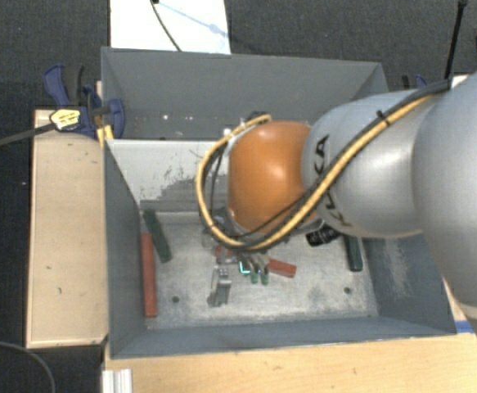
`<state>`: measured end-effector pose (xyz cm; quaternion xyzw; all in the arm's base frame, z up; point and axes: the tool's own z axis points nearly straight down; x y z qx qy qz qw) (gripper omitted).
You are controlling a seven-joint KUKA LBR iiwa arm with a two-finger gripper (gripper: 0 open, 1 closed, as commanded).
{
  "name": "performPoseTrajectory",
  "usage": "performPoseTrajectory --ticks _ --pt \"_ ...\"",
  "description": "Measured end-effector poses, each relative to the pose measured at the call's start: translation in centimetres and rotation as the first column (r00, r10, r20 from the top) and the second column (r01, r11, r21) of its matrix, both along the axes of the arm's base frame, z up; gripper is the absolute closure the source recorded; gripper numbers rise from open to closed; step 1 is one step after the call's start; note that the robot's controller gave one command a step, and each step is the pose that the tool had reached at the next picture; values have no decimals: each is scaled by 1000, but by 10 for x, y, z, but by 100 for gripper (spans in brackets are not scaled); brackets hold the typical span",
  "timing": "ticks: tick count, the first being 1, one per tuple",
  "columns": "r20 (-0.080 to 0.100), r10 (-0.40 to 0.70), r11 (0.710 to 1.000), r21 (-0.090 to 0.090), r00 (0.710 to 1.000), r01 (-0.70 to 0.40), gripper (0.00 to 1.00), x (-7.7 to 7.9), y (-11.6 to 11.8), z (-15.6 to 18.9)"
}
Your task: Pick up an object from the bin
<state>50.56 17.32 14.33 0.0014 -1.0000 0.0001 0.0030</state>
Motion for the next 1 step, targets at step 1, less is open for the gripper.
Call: performPoseTrajectory --ticks 1 --pt "3 167 986 -3 986 -167 0 29 -89 -60"
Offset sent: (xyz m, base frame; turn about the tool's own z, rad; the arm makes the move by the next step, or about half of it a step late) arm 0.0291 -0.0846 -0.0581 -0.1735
